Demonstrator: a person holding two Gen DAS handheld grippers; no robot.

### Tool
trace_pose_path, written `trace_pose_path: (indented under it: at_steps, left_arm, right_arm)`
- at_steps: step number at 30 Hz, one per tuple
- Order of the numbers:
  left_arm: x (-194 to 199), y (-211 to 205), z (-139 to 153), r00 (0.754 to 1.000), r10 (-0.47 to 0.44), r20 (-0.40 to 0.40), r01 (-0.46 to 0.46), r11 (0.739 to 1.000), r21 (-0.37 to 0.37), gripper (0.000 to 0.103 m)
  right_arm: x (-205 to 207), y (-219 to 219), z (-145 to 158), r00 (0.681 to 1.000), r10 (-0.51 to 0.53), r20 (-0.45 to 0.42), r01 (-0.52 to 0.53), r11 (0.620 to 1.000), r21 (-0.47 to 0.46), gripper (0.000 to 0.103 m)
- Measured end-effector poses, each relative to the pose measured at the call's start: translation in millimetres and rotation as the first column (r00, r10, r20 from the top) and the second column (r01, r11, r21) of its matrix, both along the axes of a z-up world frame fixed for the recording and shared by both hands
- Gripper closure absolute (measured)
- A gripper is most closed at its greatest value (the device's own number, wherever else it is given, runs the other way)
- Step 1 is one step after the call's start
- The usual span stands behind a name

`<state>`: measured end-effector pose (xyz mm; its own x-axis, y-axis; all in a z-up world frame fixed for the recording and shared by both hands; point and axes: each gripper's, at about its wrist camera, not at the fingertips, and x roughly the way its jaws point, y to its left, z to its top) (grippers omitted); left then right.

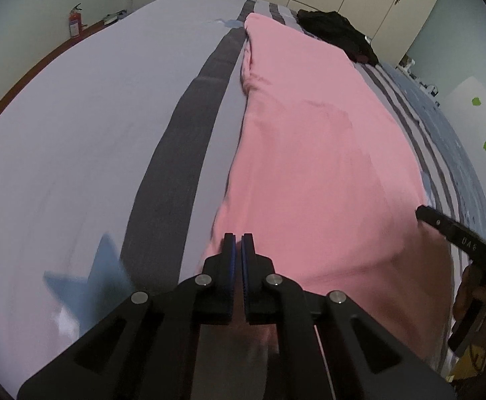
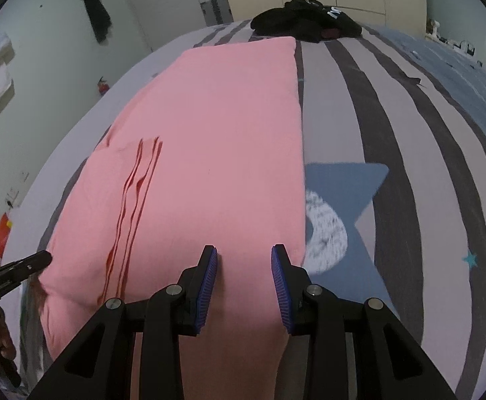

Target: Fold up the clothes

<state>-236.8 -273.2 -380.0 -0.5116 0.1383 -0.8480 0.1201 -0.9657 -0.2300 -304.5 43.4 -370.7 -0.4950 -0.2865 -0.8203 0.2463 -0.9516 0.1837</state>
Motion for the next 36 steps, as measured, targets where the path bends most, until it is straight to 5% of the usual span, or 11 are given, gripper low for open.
trace_pose_path:
  at_steps: [8, 12, 14, 29, 33, 36]
  left_arm:
    - [36.6, -3.1, 17.7, 1.000, -0.013, 0.017, 0.013, 0.999, -0.043, 0.100]
    - [48.6, -8.3, 27.9, 1.000, -0.006, -0.014, 0.006, 0.998, -0.058, 0.059]
    - [49.4, -10.3, 27.2, 1.000, -0.007, -0.023, 0.006, 0.998, -0.059, 0.050]
    - [22.5, -5.3, -2.9, 0.994, -0.104, -0.032, 0.103, 0.994, -0.048, 0.049]
    - [28.5, 1.7, -2.4, 0.990, -0.139, -0.035, 0.138, 0.989, -0.044, 0.065]
    - [28.1, 3.0, -3.0, 0.990, -0.138, -0.039, 0.137, 0.990, -0.042, 0.068]
  right_arm:
    - [46.7, 15.0, -1.4, 0.999, 0.027, 0.030, -0.028, 0.999, 0.039, 0.072]
    - [65.4, 22.8, 7.7, 0.999, 0.003, 0.036, -0.005, 0.999, 0.038, 0.070]
    - [72.5, 25.2, 13.5, 1.000, -0.005, 0.023, 0.004, 0.999, 0.041, 0.070]
    - [74.0, 36.4, -3.4, 0.996, -0.074, 0.059, 0.073, 0.997, 0.023, 0.054]
    - [75.4, 35.8, -4.9, 0.996, -0.068, 0.059, 0.068, 0.998, 0.010, 0.053]
    - [72.9, 32.8, -4.8, 0.997, -0.048, 0.064, 0.048, 0.999, -0.004, 0.051]
